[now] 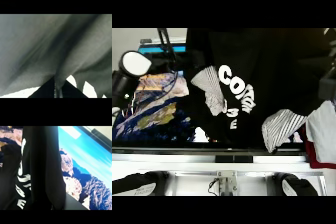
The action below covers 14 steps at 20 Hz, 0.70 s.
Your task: Fold the shirts.
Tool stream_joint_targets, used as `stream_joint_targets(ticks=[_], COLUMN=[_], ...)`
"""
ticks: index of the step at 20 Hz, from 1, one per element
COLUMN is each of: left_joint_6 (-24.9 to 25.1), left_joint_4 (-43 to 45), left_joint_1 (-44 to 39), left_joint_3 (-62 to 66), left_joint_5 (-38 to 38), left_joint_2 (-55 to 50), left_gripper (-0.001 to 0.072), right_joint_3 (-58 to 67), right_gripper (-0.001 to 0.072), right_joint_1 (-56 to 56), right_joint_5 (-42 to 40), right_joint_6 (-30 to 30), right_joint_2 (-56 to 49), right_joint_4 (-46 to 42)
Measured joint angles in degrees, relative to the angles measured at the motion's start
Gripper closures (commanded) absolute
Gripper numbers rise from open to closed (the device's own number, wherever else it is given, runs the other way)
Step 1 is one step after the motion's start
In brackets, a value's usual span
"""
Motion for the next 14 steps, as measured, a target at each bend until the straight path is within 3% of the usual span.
stream_joint_targets(ticks=[7, 13, 14], left_joint_6=[3.52, 1.29, 0.33], left_joint_4=[8.79, 11.41, 11.26], left_joint_1=[11.06, 20.48, 21.22], left_joint_3=[24.87, 27.87, 26.73], left_joint_5=[-8.22, -3.85, -3.72], left_joint_2=[2.64, 6.84, 7.02], left_gripper=[0.0663, 0.0655, 0.0577], right_joint_3=[0.04, 0.07, 0.07], right_gripper=[0.0656, 0.0656, 0.0657], right_joint_1=[0.00, 0.04, 0.04], right_joint_5=[4.83, 9.99, 10.75], right_joint_6=[0.26, 1.29, 1.49], right_joint_2=[0.02, 0.04, 0.02], right_joint_4=[-0.15, 1.16, 1.46])
